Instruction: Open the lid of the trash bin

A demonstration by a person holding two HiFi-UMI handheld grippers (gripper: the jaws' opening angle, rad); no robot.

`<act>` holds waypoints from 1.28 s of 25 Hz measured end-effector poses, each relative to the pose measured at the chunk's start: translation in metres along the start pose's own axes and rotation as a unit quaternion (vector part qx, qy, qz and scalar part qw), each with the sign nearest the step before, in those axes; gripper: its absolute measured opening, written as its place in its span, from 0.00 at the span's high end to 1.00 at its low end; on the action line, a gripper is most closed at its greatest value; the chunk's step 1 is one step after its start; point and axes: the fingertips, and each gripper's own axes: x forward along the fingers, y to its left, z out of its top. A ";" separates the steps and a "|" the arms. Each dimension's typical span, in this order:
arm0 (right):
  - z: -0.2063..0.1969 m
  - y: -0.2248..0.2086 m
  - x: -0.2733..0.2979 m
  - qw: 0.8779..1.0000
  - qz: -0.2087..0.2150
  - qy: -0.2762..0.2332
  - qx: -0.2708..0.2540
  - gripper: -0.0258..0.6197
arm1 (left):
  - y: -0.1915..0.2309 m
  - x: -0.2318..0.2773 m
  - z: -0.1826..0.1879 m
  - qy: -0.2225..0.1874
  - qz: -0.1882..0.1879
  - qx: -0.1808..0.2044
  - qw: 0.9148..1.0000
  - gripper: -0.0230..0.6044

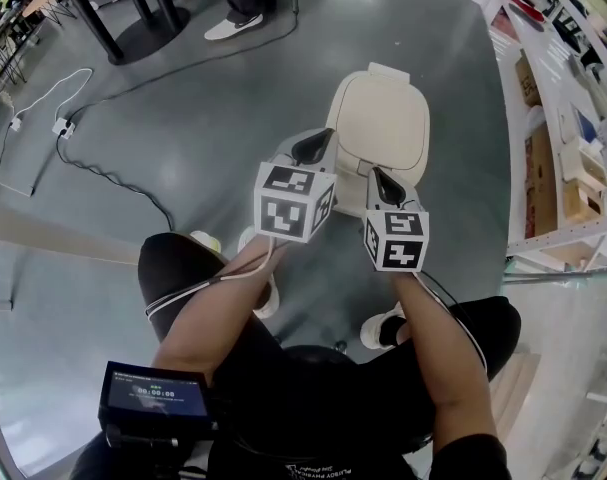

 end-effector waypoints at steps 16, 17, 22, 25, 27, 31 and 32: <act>-0.003 0.001 -0.001 1.000 -0.006 -0.008 -0.007 0.95 | -0.001 0.001 0.001 -0.002 -0.001 -0.004 1.000 0.97; -0.002 0.001 -0.001 1.000 -0.007 -0.009 -0.006 0.95 | -0.001 0.001 0.001 -0.003 -0.001 -0.004 1.000 0.97; 0.000 -0.001 -0.003 1.000 -0.005 -0.010 -0.003 0.95 | -0.004 0.001 0.004 -0.003 -0.001 -0.004 1.000 0.97; -0.001 0.000 -0.003 1.000 -0.004 -0.010 -0.002 0.95 | -0.004 0.000 0.003 -0.004 -0.002 -0.004 1.000 0.97; -0.001 0.001 -0.003 1.000 -0.003 -0.011 -0.002 0.95 | -0.003 0.000 0.002 -0.002 0.000 -0.004 1.000 0.97; 0.000 0.001 -0.003 1.000 -0.003 -0.012 -0.001 0.95 | -0.002 0.000 0.002 0.000 0.002 0.000 1.000 0.97; 0.000 0.001 -0.003 1.000 -0.003 -0.012 -0.002 0.95 | -0.001 0.000 0.002 0.000 0.003 0.003 1.000 0.97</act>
